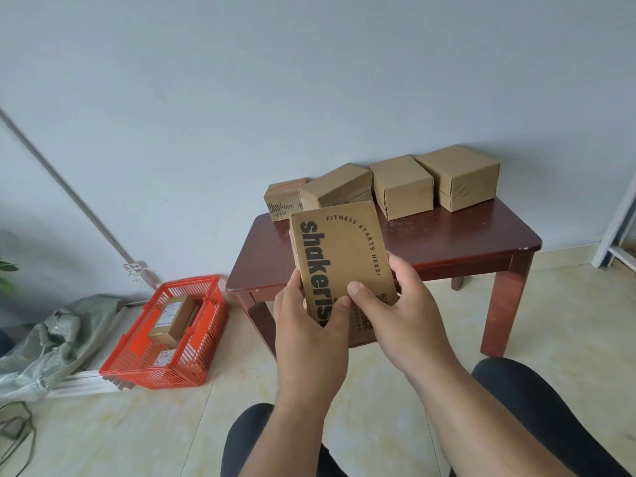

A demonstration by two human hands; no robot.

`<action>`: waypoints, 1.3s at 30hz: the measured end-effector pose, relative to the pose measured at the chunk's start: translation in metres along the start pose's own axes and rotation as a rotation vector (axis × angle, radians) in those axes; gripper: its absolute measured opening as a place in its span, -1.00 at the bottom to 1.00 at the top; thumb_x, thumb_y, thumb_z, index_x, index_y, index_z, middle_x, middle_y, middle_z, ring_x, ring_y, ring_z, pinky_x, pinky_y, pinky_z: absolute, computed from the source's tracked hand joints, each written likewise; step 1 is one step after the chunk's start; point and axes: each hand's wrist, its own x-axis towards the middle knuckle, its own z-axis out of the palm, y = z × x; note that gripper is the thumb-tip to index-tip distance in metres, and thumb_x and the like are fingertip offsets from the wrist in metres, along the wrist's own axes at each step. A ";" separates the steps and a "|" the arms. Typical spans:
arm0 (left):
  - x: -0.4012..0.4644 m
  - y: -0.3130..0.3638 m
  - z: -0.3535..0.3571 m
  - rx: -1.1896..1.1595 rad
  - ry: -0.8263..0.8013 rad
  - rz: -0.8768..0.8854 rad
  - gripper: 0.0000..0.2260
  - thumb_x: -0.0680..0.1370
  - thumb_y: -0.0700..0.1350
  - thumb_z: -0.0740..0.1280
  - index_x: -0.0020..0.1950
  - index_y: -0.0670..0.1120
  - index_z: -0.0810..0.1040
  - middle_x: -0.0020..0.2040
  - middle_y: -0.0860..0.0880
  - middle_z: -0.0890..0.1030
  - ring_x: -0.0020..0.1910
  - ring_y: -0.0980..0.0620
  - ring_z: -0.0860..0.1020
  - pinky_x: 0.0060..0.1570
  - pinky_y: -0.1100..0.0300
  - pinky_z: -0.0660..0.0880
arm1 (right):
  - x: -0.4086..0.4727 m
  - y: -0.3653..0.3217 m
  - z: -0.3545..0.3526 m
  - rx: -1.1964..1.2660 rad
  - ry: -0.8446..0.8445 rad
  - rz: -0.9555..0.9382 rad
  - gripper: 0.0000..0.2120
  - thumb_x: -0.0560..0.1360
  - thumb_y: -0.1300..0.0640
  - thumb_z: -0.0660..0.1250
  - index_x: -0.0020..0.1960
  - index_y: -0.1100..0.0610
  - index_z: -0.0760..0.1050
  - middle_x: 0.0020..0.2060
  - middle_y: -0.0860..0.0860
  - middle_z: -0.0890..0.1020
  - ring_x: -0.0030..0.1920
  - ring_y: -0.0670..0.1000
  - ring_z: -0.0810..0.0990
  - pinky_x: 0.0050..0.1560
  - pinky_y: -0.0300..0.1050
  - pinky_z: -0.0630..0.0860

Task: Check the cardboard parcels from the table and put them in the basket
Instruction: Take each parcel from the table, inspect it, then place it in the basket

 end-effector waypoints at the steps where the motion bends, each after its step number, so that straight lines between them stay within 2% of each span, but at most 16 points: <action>1: 0.001 0.000 0.000 -0.006 0.004 0.005 -0.60 0.57 -0.07 0.49 0.34 0.24 0.53 0.17 0.19 0.56 0.15 0.31 0.52 0.06 0.37 0.55 | 0.000 0.000 0.000 -0.007 0.004 -0.004 -0.51 0.57 -0.07 0.48 0.45 -0.25 0.41 0.10 -0.32 0.64 0.05 -0.39 0.58 -0.06 -0.36 0.53; 4: 0.006 0.004 -0.002 -0.028 0.050 -0.037 -0.72 0.56 0.00 0.50 0.20 0.27 0.56 0.12 0.20 0.53 0.08 0.29 0.53 0.09 -0.01 0.65 | -0.004 0.001 0.001 -0.006 -0.017 -0.005 -0.55 0.59 -0.02 0.48 0.37 -0.29 0.37 0.06 -0.33 0.63 0.02 -0.41 0.57 -0.19 -0.46 0.52; 7: 0.010 0.009 -0.005 -0.041 0.090 -0.058 -0.82 0.53 0.10 0.50 0.08 0.27 0.58 0.08 0.19 0.51 0.03 0.24 0.56 -0.04 -0.16 0.68 | -0.006 0.002 0.003 -0.011 -0.038 -0.014 -0.53 0.58 -0.01 0.49 0.39 -0.24 0.38 0.10 -0.30 0.63 0.01 -0.37 0.59 -0.19 -0.48 0.52; 9: 0.012 0.011 -0.006 -0.031 0.099 -0.040 -0.85 0.53 0.13 0.49 0.05 0.23 0.59 0.08 0.17 0.51 0.03 0.26 0.54 0.00 -0.11 0.67 | -0.005 0.000 0.005 -0.022 -0.037 -0.026 -0.54 0.57 -0.04 0.50 0.38 -0.24 0.39 0.12 -0.27 0.63 0.03 -0.34 0.60 -0.18 -0.42 0.54; 11: 0.014 0.011 -0.005 -0.014 0.101 -0.042 -0.84 0.54 0.12 0.49 0.07 0.22 0.58 0.08 0.20 0.48 0.04 0.34 0.49 0.08 0.04 0.62 | 0.000 -0.003 0.005 -0.028 -0.022 -0.039 -0.58 0.55 -0.10 0.50 0.32 -0.24 0.40 0.10 -0.25 0.65 0.04 -0.28 0.61 -0.15 -0.34 0.56; 15: 0.015 0.010 -0.004 0.014 0.089 -0.001 -0.70 0.54 0.13 0.48 0.25 0.21 0.57 0.15 0.20 0.47 0.10 0.45 0.41 0.01 0.39 0.43 | 0.013 -0.012 0.003 -0.023 0.009 -0.039 -0.69 0.52 -0.19 0.50 0.15 -0.17 0.46 -0.06 -0.26 0.67 -0.04 -0.27 0.63 -0.19 -0.28 0.53; 16: 0.015 0.009 -0.004 0.016 0.096 0.013 -0.67 0.54 0.13 0.48 0.29 0.19 0.56 0.16 0.21 0.47 0.13 0.45 0.40 0.00 0.43 0.39 | 0.015 -0.015 0.002 -0.026 0.014 -0.040 -0.70 0.51 -0.21 0.49 0.13 -0.17 0.47 -0.07 -0.28 0.67 -0.06 -0.27 0.63 -0.21 -0.29 0.54; 18: 0.017 0.009 -0.003 -0.007 0.127 0.019 -0.62 0.52 0.17 0.48 0.31 0.18 0.55 0.17 0.25 0.46 0.19 0.38 0.42 0.05 0.40 0.40 | 0.016 -0.018 0.000 -0.060 0.002 -0.060 -0.71 0.52 -0.23 0.46 0.15 -0.18 0.50 -0.07 -0.31 0.67 -0.05 -0.28 0.63 -0.24 -0.34 0.53; 20: 0.021 0.008 -0.003 -0.043 0.165 0.001 -0.64 0.50 0.21 0.47 0.25 0.20 0.53 0.15 0.26 0.49 0.20 0.25 0.48 0.11 0.26 0.48 | 0.014 -0.021 0.002 -0.125 -0.025 -0.094 -0.70 0.55 -0.22 0.43 0.24 -0.22 0.52 -0.02 -0.28 0.68 -0.01 -0.27 0.63 -0.16 -0.29 0.57; 22: 0.026 0.010 -0.004 -0.058 0.175 -0.025 -0.70 0.50 0.27 0.45 0.13 0.21 0.50 0.09 0.22 0.57 0.15 0.15 0.56 0.05 0.13 0.55 | 0.010 -0.020 0.002 -0.163 -0.032 -0.122 -0.63 0.55 -0.21 0.43 0.32 -0.23 0.51 0.08 -0.22 0.68 0.06 -0.22 0.64 -0.05 -0.18 0.62; 24: 0.029 0.010 -0.006 -0.070 0.173 -0.054 -0.71 0.50 0.30 0.44 0.05 0.19 0.47 0.00 0.19 0.63 0.05 0.12 0.61 -0.07 0.11 0.56 | 0.007 -0.018 0.004 -0.204 -0.035 -0.134 -0.56 0.53 -0.24 0.44 0.38 -0.24 0.48 0.13 -0.23 0.63 0.11 -0.20 0.61 0.00 -0.13 0.62; 28: 0.024 0.007 -0.007 -0.075 0.151 -0.019 -0.72 0.53 0.30 0.41 0.16 0.25 0.49 0.03 0.20 0.64 0.10 0.11 0.61 0.04 0.00 0.60 | 0.007 -0.022 0.004 -0.181 0.003 -0.134 -0.63 0.52 -0.22 0.46 0.29 -0.19 0.52 0.11 -0.22 0.59 0.11 -0.22 0.57 -0.05 -0.22 0.55; 30: 0.020 0.005 -0.007 -0.049 0.123 0.014 -0.77 0.55 0.26 0.39 0.17 0.27 0.53 0.05 0.21 0.62 0.14 0.13 0.57 0.09 0.01 0.58 | 0.010 -0.025 0.005 -0.156 0.024 -0.118 -0.70 0.52 -0.20 0.47 0.19 -0.15 0.54 0.08 -0.18 0.62 0.07 -0.22 0.59 -0.11 -0.25 0.51; 35: 0.009 0.008 -0.008 -0.038 0.153 0.019 -0.67 0.49 0.28 0.39 0.21 0.24 0.56 0.01 0.29 0.53 0.16 0.24 0.47 0.03 0.30 0.42 | 0.010 -0.032 0.006 -0.101 0.045 -0.086 -0.67 0.47 -0.27 0.48 0.07 -0.09 0.53 -0.07 -0.16 0.67 -0.08 -0.28 0.61 -0.31 -0.38 0.49; 36: 0.009 0.009 -0.009 -0.050 0.169 0.015 -0.69 0.49 0.28 0.39 0.18 0.23 0.56 0.01 0.28 0.54 0.15 0.24 0.47 0.02 0.31 0.42 | 0.008 -0.033 0.006 -0.104 0.043 -0.092 -0.66 0.46 -0.28 0.47 0.06 -0.08 0.53 -0.08 -0.16 0.67 -0.07 -0.28 0.61 -0.32 -0.40 0.49; 39: 0.012 0.014 -0.014 -0.095 0.213 -0.032 -0.72 0.49 0.31 0.39 0.07 0.19 0.53 0.03 0.18 0.59 0.07 0.16 0.56 -0.04 0.18 0.52 | -0.002 -0.033 0.006 -0.133 0.025 -0.131 -0.67 0.45 -0.30 0.44 0.03 -0.11 0.52 -0.10 -0.17 0.67 -0.05 -0.25 0.61 -0.29 -0.36 0.53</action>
